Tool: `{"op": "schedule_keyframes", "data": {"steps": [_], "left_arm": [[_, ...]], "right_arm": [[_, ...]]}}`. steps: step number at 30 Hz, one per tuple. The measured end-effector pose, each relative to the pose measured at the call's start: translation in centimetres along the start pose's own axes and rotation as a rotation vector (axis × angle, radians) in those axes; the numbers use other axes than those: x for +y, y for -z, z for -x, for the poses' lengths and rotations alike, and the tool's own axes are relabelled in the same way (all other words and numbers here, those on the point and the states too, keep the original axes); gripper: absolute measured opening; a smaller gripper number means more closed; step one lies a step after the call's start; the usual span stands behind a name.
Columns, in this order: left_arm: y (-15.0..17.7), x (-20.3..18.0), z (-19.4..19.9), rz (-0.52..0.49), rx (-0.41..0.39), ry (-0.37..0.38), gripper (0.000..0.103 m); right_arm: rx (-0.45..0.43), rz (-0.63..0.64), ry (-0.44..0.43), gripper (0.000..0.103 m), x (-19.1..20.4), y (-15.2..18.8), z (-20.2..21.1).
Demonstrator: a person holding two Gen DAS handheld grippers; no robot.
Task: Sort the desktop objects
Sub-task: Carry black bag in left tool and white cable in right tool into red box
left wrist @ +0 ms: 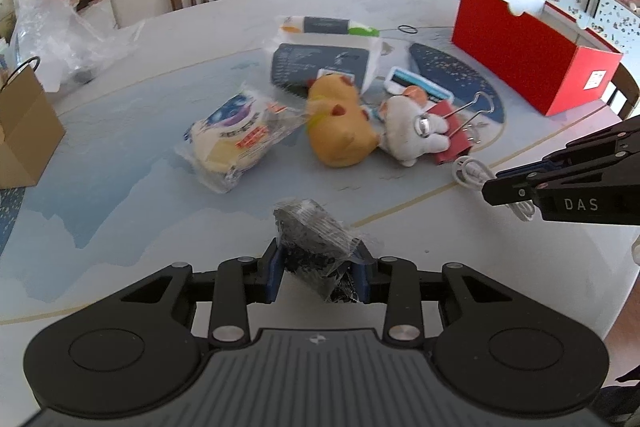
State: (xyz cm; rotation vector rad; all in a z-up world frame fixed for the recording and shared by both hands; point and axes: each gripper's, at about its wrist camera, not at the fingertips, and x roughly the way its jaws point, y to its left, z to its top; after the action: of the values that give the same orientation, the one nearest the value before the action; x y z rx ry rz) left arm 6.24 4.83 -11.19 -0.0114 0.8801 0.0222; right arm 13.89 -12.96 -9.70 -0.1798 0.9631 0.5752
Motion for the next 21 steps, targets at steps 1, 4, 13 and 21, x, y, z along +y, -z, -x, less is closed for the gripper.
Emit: {"op": "schedule_keyframes", "data": {"steps": [1,4,13,21], "left_arm": [[-0.1,-0.1,0.1,0.002,-0.001,0.004,0.033],[-0.3,-0.6,0.3,0.004,-0.005,0.013,0.033],[-1.3,-1.9,0.9,0.012,-0.006,0.049,0.033],[-3.3,-3.3,1.8,0.002,-0.026,0.074,0.033]], "right_arm": [[-0.002,-0.008,0.001,0.01,-0.2,0.1,0.1],[-0.02,-0.029,-0.006,0.009,-0.9,0.1,0.8],[-0.056,-0.084,-0.026,0.009,-2.8,0.0,2.7],[-0.1,-0.115,-0.038,0.009,-4.7,-1.0,4.9]]}}
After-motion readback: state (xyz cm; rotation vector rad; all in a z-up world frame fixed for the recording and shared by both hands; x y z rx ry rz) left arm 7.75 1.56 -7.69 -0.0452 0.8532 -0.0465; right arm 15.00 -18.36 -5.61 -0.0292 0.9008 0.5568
